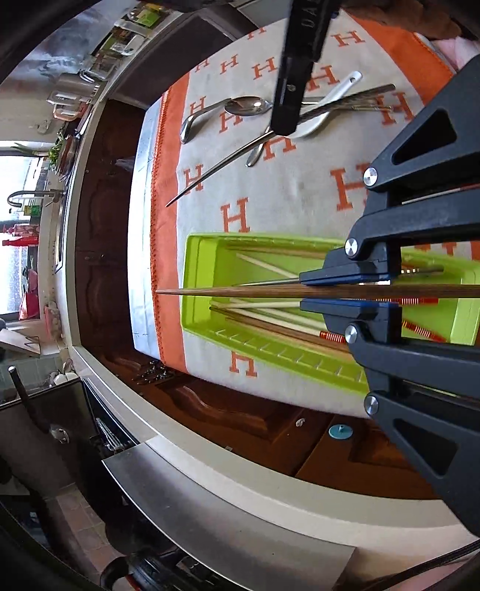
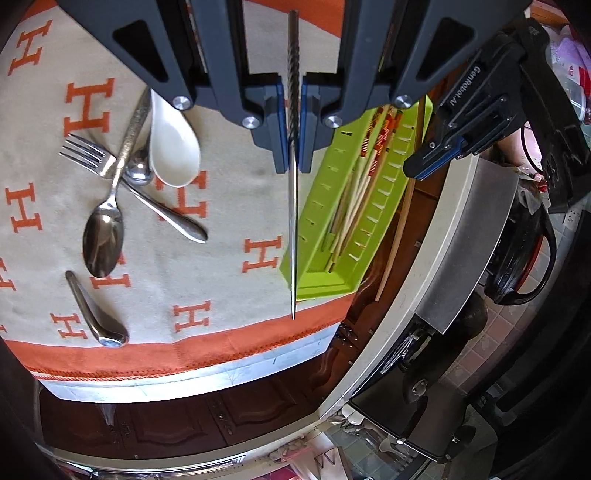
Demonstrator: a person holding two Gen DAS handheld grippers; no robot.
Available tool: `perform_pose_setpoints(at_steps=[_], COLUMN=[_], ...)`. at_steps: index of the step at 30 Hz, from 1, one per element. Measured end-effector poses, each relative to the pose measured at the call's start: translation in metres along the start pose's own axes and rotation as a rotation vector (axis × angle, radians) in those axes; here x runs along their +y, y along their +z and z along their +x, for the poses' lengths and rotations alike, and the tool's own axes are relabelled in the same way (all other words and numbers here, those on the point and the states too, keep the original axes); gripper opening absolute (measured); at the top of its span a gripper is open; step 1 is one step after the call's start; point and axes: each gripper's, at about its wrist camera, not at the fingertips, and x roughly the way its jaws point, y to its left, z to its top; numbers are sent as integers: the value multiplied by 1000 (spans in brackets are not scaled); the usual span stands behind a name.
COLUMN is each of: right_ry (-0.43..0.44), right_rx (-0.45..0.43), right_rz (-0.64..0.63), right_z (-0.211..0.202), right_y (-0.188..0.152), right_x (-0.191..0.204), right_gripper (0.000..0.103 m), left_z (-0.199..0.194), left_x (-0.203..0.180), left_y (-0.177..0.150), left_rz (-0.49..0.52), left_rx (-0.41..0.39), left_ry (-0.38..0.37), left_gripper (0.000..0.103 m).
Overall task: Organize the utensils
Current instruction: 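Lower both held chopsticks into the green tray and open both tools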
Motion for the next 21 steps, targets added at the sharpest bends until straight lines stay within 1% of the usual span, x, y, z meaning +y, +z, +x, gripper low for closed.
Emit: perform_pose_setpoints(at_steps=[3, 5, 10, 16, 17, 20, 21], right_ry=[43, 53, 46, 35, 35, 36, 36], right_rx=[38, 52, 61, 106, 116, 155, 164], right_rz=[21, 29, 50, 142, 156, 195, 203], right_z=[11, 19, 39, 68, 72, 81, 83], right_y=[8, 12, 18, 22, 21, 17, 15], right_x=[18, 29, 52, 54, 53, 50, 48], right_gripper=[5, 5, 6, 6, 6, 9, 9], left_z=[7, 11, 20, 26, 26, 23, 22], left_x=[12, 17, 28, 34, 35, 40, 41], left_y=[-5, -8, -15, -15, -14, -14, -14], left_rz=[10, 7, -22, -44, -48, -66, -71], left_rx=[10, 17, 29, 21, 18, 2, -3], left_ry=[0, -13, -42, -38, -33, -31, -31], left_gripper=[5, 5, 5, 5, 7, 17, 18])
